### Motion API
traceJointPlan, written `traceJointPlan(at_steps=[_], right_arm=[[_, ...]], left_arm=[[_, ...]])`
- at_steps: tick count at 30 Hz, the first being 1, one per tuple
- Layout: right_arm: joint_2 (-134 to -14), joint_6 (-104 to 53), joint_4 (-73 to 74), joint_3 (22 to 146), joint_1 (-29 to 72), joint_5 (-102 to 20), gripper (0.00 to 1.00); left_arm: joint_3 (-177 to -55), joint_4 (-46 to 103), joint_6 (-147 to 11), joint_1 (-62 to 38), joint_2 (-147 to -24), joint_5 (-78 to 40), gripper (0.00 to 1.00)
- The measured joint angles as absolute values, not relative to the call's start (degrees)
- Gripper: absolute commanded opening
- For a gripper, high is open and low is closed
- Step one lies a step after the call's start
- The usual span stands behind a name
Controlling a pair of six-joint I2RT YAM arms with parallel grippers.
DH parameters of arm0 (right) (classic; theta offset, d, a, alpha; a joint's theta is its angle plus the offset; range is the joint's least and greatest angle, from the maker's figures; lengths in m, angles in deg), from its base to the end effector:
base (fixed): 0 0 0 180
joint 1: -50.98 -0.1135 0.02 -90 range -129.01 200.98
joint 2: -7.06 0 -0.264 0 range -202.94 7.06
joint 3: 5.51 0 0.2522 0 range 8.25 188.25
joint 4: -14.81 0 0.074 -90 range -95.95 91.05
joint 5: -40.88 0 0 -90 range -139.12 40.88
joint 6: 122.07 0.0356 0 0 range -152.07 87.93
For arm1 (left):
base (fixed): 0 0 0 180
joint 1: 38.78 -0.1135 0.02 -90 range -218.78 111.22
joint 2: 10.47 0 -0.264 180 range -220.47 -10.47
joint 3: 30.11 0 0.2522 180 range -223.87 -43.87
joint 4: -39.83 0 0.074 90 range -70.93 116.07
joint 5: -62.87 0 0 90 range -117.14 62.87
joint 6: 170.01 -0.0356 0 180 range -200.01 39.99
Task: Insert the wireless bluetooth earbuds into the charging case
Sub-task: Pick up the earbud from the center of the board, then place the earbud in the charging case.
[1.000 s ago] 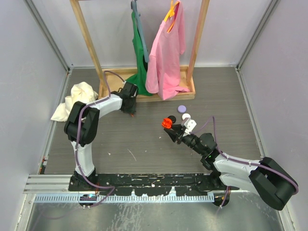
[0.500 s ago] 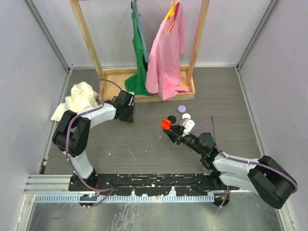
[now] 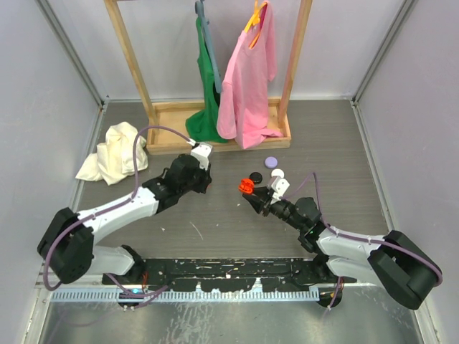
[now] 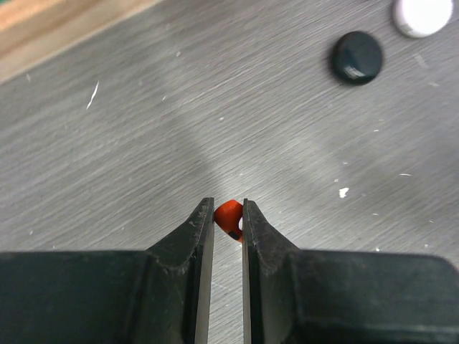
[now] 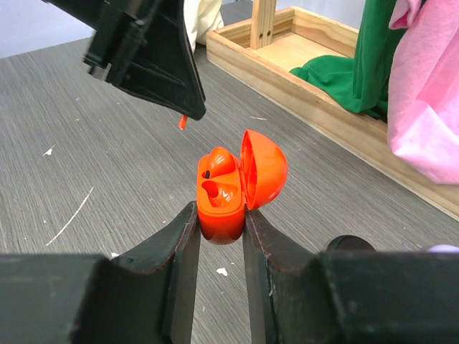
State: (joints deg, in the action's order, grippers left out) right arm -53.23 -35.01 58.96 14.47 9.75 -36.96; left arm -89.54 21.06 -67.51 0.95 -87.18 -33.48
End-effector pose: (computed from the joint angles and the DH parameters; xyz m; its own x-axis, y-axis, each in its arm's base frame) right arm 0.1380 0.1309 0.1869 0.0915 0.0135 -0.9957 -0.7987 0.5982 -0.0653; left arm 0.2244 -0.1814 0.2311 -0.5645 0.1894 -0.8034 0.4551 0.8834 -0.1114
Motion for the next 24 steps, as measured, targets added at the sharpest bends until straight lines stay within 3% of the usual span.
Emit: traceJointPlan(at_steps=[13,24], right_arm=[[-54.11,-34.98,59.15,14.49,9.73,-36.76,0.01],[-54.11,-34.76,59.77,14.49,9.75,-35.32,0.01]], left_arm=[[-84.38,35.26,-76.96,13.78,-75.03,-37.66,0.00],[-80.60,47.26,-85.42,20.86,-73.80,-34.31,0.00]])
